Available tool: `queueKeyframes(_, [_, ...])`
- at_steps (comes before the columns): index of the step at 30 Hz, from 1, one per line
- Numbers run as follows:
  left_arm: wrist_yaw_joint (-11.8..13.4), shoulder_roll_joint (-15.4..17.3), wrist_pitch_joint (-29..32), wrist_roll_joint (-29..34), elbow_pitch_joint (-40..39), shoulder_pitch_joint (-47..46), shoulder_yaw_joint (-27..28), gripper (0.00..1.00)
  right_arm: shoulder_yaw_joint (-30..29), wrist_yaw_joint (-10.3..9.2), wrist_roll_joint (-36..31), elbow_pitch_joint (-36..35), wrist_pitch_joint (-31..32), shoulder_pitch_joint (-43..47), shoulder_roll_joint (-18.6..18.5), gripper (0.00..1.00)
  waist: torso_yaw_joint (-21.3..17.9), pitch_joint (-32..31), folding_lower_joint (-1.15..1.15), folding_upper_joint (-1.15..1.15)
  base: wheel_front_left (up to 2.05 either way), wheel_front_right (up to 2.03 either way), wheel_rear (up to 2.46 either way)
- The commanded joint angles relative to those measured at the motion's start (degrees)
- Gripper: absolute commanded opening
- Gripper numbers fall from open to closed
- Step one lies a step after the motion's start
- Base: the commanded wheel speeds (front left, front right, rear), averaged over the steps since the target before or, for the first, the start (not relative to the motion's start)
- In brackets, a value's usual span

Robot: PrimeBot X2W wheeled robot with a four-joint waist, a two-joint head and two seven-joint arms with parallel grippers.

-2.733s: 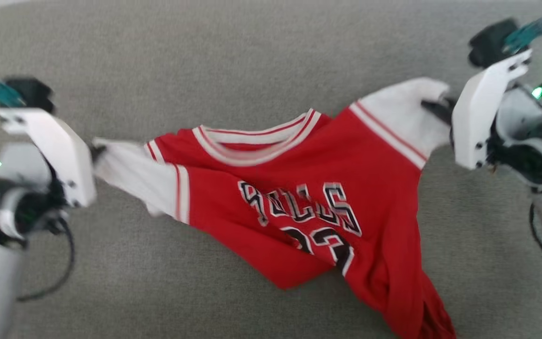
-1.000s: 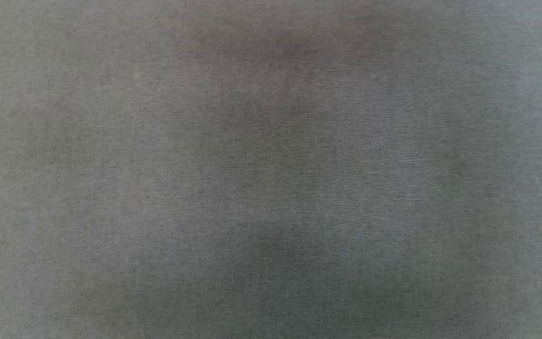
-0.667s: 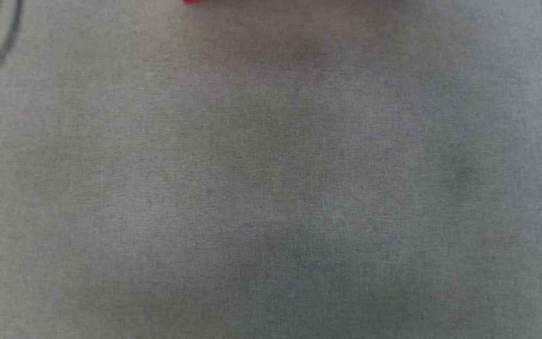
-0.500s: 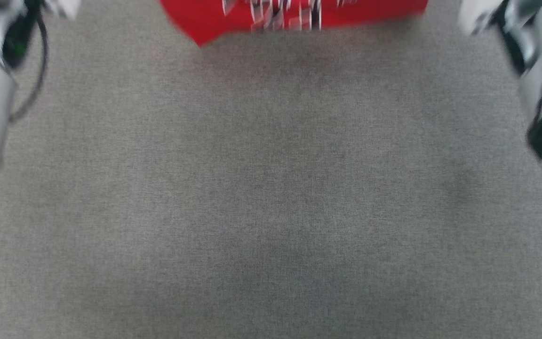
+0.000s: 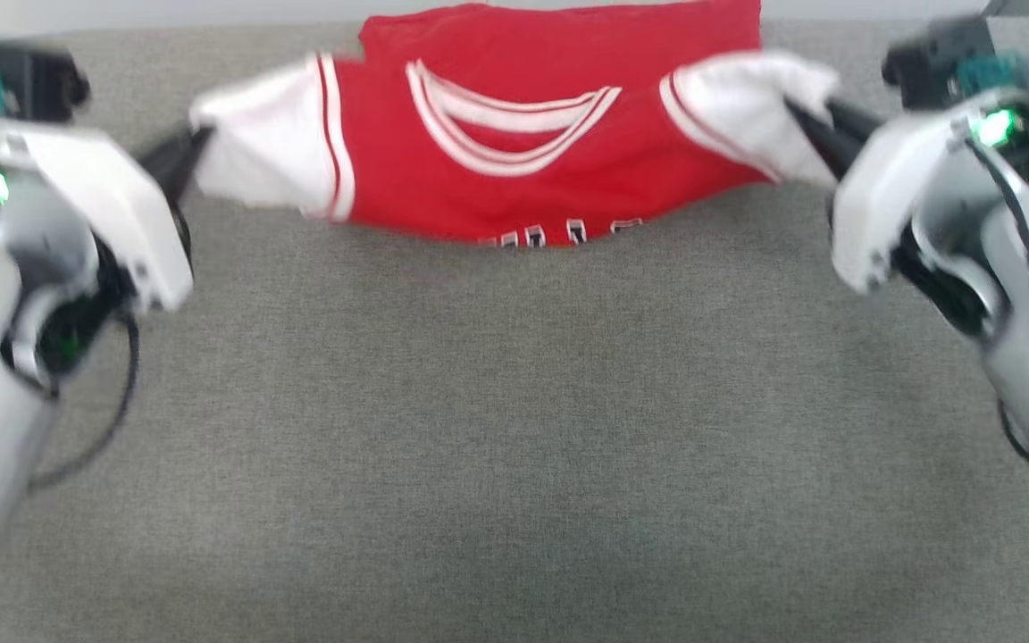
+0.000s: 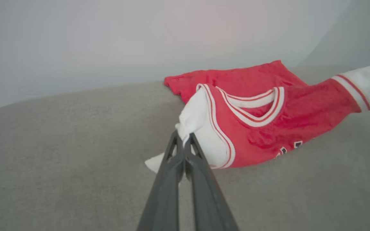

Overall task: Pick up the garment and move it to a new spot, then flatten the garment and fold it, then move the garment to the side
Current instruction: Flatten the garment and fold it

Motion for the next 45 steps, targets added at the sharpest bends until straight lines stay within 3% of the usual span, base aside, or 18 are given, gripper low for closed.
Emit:
queueKeyframes(1, [1.8,1.3,1.7,-1.9,-3.8,3.8,0.6,0.00,1.3,-0.01,2.3,-3.6,2.0,2.8,-2.9,0.00,0.0,-0.5,0.00,0.00,0.00,0.00,0.00])
queueKeyframes(7, [9.7,7.5,6.8,-7.4,-19.8,17.9,2.2,0.00,3.0,-0.01,8.1,-15.7,7.4,11.8,-11.3,0.00,0.0,-1.8,0.00,0.00,0.00,0.00,0.00])
queueKeyframes(8, [9.7,7.5,6.8,-7.4,-19.8,17.9,2.2,0.00,3.0,-0.01,8.1,-15.7,7.4,11.8,-11.3,0.00,0.0,-1.8,0.00,0.00,0.00,0.00,0.00])
queueKeyframes(14, [17.8,14.0,9.0,-11.1,-32.8,33.4,2.2,0.00,2.4,-0.01,11.9,-22.9,11.3,21.4,-16.7,0.00,-0.1,-3.1,0.00,0.00,0.00,0.00,0.00])
queueKeyframes(17, [20.0,15.6,8.7,-12.6,-35.4,38.4,2.1,0.00,2.0,-0.01,13.2,-24.4,13.5,25.0,-18.2,0.00,0.0,-3.7,0.00,0.00,0.00,0.00,0.00])
queueKeyframes(26, [24.6,18.8,11.7,-14.6,-38.3,47.8,-0.2,0.00,3.9,-0.02,17.4,-29.8,21.5,33.4,-23.3,0.00,0.2,-4.5,0.00,0.00,0.00,0.00,0.00])
queueKeyframes(31, [26.7,18.9,13.0,-15.5,-38.2,50.2,-1.2,0.00,3.0,-0.02,19.7,-31.0,25.3,37.0,-24.7,0.00,0.4,-4.3,0.00,0.00,0.00,0.00,0.00])
queueKeyframes(35, [27.1,18.3,12.4,-14.7,-37.3,49.9,-1.5,0.00,1.7,-0.02,19.1,-31.6,26.0,38.9,-24.2,0.00,0.5,-3.7,0.00,0.00,0.00,0.00,0.00])
queueKeyframes(39, [25.9,16.8,11.0,-13.6,-36.4,48.2,-1.5,0.00,0.6,-0.02,17.8,-31.1,26.4,39.7,-22.9,0.00,0.5,-3.0,0.00,0.00,0.00,0.00,0.00])
queueKeyframes(40, [25.7,16.2,10.3,-13.7,-36.2,47.6,-1.2,0.00,0.0,-0.02,17.6,-31.0,26.4,39.7,-22.3,0.11,0.6,-2.8,0.00,0.00,0.00,0.00,0.00])
queueKeyframes(41, [25.2,15.6,9.8,-13.5,-36.1,47.1,-0.9,0.00,-0.7,-0.02,17.1,-30.8,26.2,39.7,-21.7,0.35,0.6,-2.6,0.00,0.00,0.00,0.00,0.00])
queueKeyframes(42, [24.9,15.1,9.1,-13.1,-36.0,46.6,-0.8,0.00,-1.1,-0.02,16.6,-30.9,26.5,39.7,-21.3,0.42,0.7,-2.4,0.00,0.00,0.00,0.00,0.00])
queueKeyframes(43, [24.5,14.9,8.6,-12.5,-35.8,46.2,-0.9,0.00,-1.7,-0.02,16.3,-31.2,27.0,39.8,-20.9,0.56,0.7,-2.2,0.00,0.00,0.00,0.00,0.00])
queueKeyframes(44, [24.1,14.5,8.2,-12.2,-35.7,45.8,-1.0,0.00,-2.8,-0.02,15.6,-31.2,27.3,39.7,-20.6,1.00,0.7,-2.0,0.00,0.00,0.00,0.00,0.00])
queueKeyframes(45, [23.5,14.0,7.7,-11.7,-35.8,45.2,-1.1,0.00,-3.9,-0.02,15.0,-31.6,27.6,39.4,-20.1,1.00,0.8,-1.9,0.00,0.00,0.00,0.00,0.00])
